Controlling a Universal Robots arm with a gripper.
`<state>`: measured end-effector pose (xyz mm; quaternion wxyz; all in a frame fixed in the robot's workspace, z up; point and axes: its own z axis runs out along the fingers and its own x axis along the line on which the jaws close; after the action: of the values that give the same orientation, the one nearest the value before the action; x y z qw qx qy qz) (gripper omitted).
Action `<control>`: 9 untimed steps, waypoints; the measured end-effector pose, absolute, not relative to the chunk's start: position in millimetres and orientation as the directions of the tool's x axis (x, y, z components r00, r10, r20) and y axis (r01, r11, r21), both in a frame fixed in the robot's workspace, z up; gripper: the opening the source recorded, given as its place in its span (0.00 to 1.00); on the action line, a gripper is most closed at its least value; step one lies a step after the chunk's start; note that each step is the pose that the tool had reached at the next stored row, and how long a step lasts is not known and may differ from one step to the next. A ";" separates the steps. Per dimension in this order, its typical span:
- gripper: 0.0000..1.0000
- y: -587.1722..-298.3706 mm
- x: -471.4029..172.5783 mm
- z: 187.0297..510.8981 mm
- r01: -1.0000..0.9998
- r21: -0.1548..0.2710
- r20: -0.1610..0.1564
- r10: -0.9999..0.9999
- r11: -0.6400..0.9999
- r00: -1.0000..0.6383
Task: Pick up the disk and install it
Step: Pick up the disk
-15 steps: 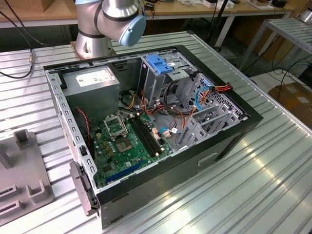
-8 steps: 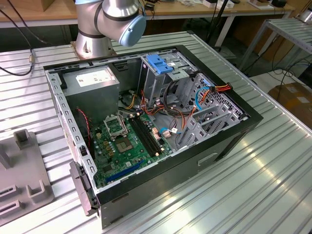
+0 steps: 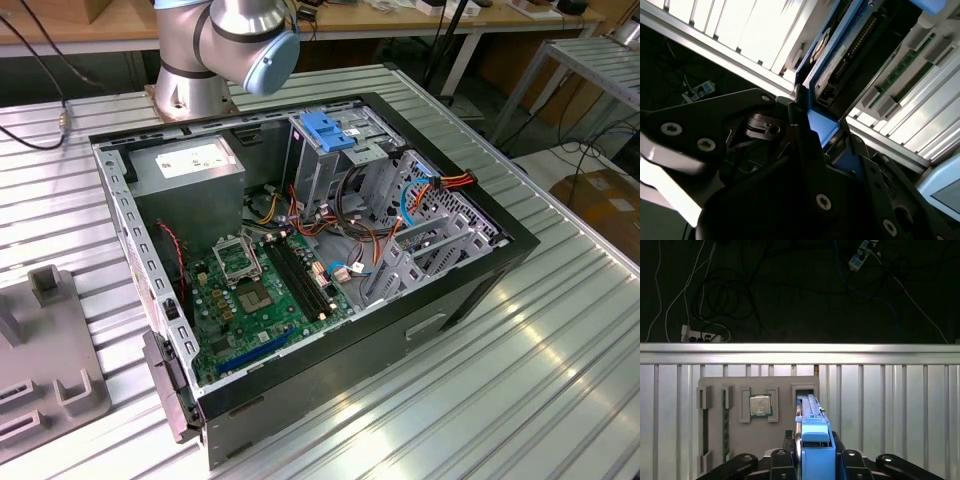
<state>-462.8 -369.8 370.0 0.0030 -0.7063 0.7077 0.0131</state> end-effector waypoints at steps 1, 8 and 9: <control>0.37 -369.8 -462.8 371.2 -1.000 0.014 -0.023 -1.000 0.002 -0.002; 0.37 -369.8 -462.8 386.3 -1.000 0.014 -0.023 -1.000 0.002 -0.002; 0.37 -369.8 -462.8 389.6 -1.000 0.014 -0.023 -1.000 0.002 -0.002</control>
<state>-462.8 -369.8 389.6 0.0030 -0.7063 0.7078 0.0131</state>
